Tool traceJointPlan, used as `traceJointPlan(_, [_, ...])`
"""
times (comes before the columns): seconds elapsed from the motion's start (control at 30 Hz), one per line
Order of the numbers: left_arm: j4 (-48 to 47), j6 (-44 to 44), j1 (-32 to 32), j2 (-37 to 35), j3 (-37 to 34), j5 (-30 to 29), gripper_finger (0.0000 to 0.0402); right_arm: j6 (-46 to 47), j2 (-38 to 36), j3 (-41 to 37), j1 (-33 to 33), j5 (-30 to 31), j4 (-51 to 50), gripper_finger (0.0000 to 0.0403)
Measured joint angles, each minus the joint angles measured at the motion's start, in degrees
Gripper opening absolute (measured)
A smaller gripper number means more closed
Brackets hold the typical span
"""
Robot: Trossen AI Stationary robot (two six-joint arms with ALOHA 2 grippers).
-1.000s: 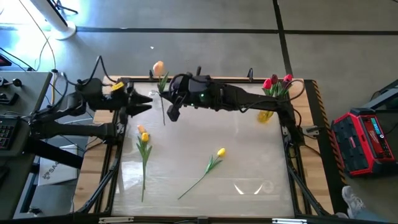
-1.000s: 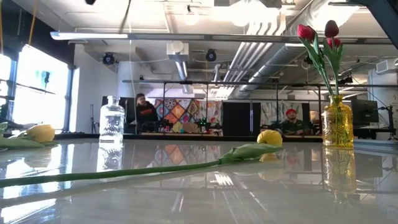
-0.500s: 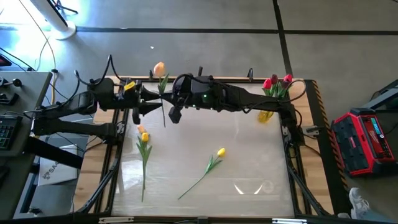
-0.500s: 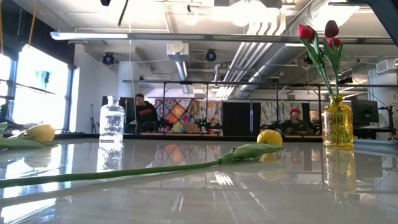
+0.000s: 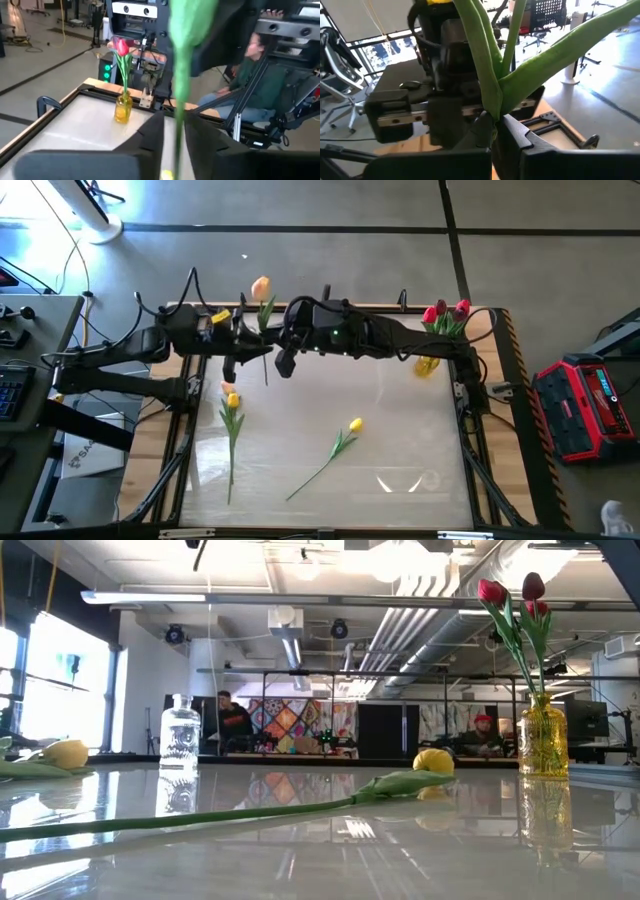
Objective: Sort flowers into vase by color
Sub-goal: Put the bottom light pink tulip into the transparent vase
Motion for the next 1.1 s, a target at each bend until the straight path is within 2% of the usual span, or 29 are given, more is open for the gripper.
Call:
traceJointPlan(0.17, [0.8, 0.4, 0.0, 0.3, 0.0, 1.0, 0.0006, 1.6, 0.0, 0.0, 0.2, -0.1, -1.2, 0.0000])
traceJointPlan(0.3, [1.3, 0.5, 0.0, 0.0, 0.0, 0.7, 0.0002, 4.4, 0.0, 0.0, 0.2, -0.1, -2.1, 0.0006])
traceJointPlan(0.57, [1.7, 0.5, 1.9, -2.2, 0.0, -0.1, 0.0000, 6.0, -0.1, 0.0, 0.2, 0.6, -2.9, 0.0045])
traceJointPlan(0.87, [0.3, 1.1, 4.7, -5.5, 0.0, -0.8, 0.0000, 6.5, -0.4, 0.0, 0.2, 4.1, -3.8, 0.0077])
traceJointPlan(1.0, [-0.5, 1.6, 6.2, -6.9, 0.0, -2.1, 0.0000, 6.7, -1.7, 0.0, 0.2, 4.8, -7.7, 0.0078])
traceJointPlan(1.1, [-0.6, 1.9, 7.3, -7.8, 0.0, -2.0, 0.0000, 7.8, -2.2, 0.0, 0.6, 8.4, -11.5, 0.0078])
